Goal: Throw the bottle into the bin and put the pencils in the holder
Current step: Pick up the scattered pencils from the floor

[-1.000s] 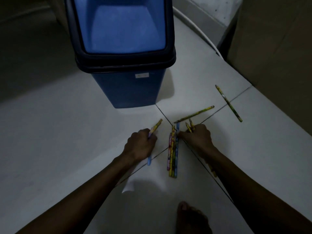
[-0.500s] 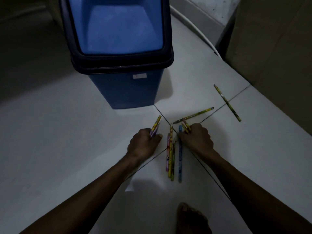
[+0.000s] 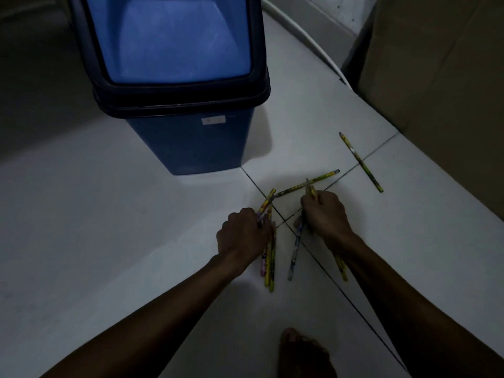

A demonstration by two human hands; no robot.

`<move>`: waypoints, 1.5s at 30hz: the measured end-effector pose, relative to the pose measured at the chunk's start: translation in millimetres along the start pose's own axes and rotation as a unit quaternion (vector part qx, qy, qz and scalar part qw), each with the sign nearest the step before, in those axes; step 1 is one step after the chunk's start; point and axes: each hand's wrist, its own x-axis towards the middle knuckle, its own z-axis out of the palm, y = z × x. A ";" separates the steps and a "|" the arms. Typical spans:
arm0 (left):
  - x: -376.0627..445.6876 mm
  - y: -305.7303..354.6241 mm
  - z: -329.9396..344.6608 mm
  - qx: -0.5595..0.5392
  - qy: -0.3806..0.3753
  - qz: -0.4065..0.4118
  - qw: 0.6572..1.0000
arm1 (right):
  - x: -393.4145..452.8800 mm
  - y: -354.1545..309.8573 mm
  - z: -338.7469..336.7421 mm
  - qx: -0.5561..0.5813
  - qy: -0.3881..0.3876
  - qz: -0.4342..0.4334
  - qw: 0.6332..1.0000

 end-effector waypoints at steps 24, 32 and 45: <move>-12.7 17.8 -8.4 0.271 0.006 0.122 0.955 | -45.0 11.0 25.4 -0.184 -0.108 0.011 0.977; -12.2 6.6 -9.5 0.318 -0.019 0.142 0.937 | -4.0 1.9 -18.7 0.054 -0.031 0.031 0.998; 12.6 -13.0 -45.1 -0.255 -0.120 0.003 0.960 | 45.1 -18.6 -17.9 -0.095 -0.040 -0.198 0.975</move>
